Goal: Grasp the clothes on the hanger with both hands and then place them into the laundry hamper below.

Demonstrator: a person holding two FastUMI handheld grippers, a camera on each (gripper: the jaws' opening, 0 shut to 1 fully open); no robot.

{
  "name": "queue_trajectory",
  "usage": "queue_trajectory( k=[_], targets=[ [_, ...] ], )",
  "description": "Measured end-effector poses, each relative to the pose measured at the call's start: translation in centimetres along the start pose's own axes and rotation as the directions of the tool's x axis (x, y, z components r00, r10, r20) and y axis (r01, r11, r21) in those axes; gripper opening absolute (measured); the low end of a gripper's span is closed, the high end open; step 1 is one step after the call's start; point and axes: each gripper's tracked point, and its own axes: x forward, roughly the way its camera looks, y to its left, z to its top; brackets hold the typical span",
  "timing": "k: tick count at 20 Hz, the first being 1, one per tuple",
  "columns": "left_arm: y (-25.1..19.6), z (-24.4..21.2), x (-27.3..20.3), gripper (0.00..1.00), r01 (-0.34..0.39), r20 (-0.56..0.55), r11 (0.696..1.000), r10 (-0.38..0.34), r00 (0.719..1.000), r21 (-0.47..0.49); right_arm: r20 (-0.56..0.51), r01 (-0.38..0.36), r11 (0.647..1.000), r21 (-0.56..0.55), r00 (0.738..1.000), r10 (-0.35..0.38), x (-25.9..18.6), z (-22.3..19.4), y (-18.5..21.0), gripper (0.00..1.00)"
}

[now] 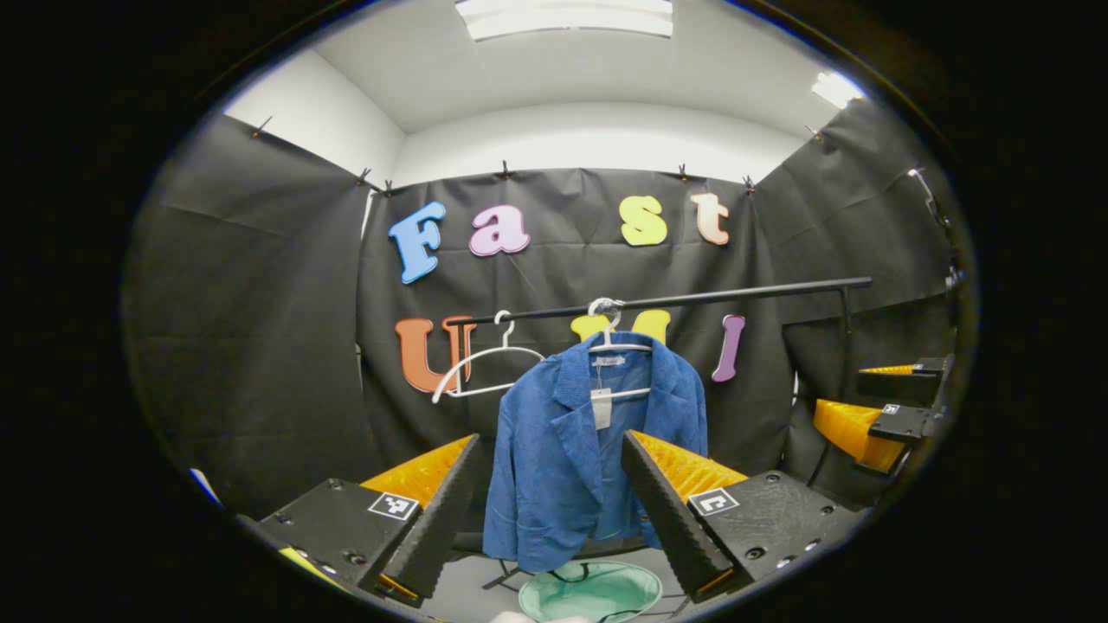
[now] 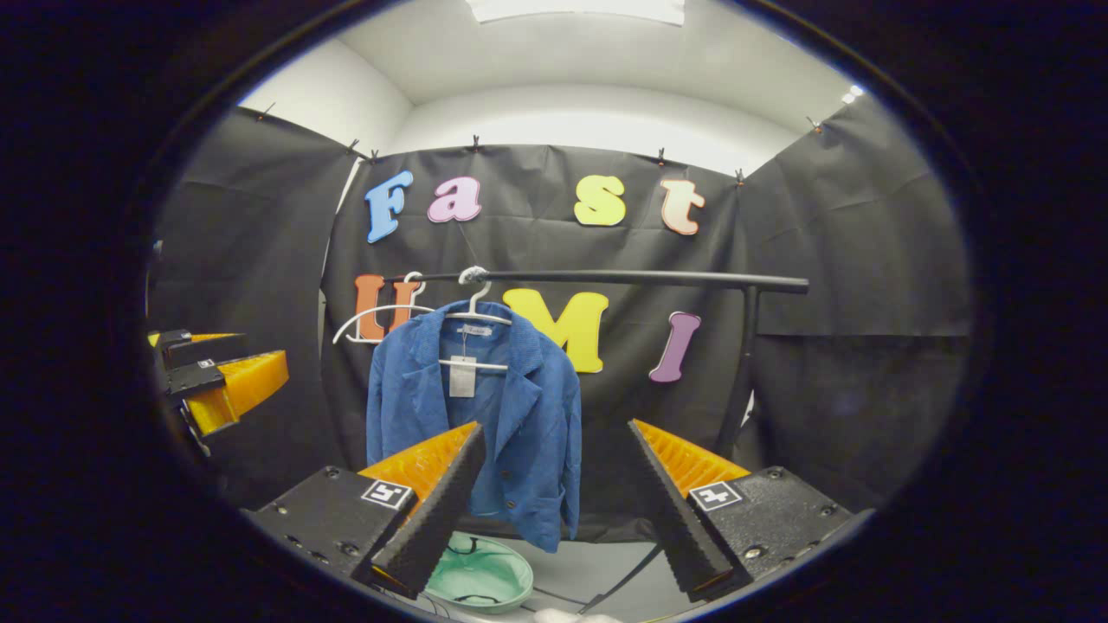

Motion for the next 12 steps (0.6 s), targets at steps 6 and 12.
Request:
queue_trajectory(
  k=[6, 12],
  targets=[
    [-1.4, -3.2, 7.9, 0.99, -0.052, -0.037, 0.999, 0.053, 0.998, 0.009, -0.022, -0.05, 0.998, 0.023, 0.998, 0.051, 9.9, -2.0, -0.3, 1.0],
    [-2.0, -4.9, 14.0, 0.98, -0.083, -0.043, 0.997, 0.083, 0.996, 0.002, -0.053, -0.094, 0.995, 0.025, 0.994, 0.095, 18.1, -4.3, 0.3, 1.0]
  ],
)
